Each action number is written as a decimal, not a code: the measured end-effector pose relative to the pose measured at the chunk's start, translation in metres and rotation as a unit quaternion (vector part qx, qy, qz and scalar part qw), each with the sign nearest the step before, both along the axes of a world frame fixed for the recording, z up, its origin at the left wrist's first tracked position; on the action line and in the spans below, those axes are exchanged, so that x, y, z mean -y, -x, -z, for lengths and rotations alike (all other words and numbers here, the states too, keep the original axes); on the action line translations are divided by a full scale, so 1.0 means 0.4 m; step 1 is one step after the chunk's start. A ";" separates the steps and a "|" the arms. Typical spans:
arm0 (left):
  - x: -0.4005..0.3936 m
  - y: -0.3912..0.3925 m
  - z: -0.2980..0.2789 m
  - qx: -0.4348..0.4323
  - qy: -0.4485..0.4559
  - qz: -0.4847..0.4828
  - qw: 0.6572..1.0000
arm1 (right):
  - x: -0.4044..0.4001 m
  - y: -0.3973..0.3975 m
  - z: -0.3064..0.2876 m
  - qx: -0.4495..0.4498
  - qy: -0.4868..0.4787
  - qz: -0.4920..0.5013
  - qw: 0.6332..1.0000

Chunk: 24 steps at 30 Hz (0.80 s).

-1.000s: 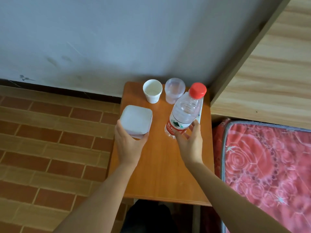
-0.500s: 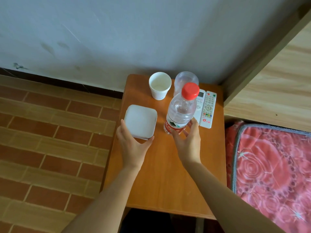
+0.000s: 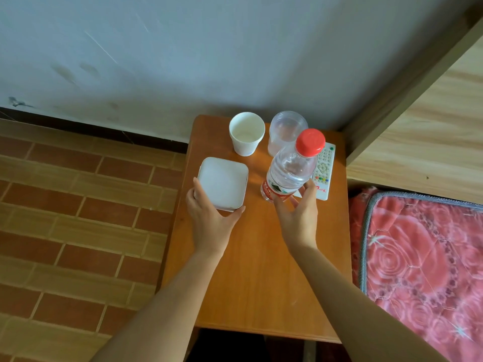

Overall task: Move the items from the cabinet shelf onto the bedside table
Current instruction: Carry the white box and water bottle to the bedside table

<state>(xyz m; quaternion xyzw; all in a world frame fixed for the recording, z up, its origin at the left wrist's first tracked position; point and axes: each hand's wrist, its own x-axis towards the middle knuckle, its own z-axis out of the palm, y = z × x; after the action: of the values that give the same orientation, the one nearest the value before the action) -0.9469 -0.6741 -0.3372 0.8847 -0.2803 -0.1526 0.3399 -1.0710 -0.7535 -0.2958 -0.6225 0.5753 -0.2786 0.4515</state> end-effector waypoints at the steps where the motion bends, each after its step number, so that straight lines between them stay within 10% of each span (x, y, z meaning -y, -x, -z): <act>1: 0.003 0.000 -0.001 0.000 -0.003 0.006 1.000 | 0.002 -0.001 0.000 -0.002 0.000 0.006 1.000; 24: 0.022 0.001 -0.021 -0.024 -0.019 0.042 0.999 | 0.009 -0.008 -0.013 -0.032 -0.013 0.019 0.999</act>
<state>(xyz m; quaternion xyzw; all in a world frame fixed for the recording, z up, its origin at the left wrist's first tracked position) -0.9475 -0.6829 -0.3287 0.8742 -0.3063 -0.1935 0.3232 -1.0679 -0.7573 -0.2905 -0.6141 0.6049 -0.2601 0.4352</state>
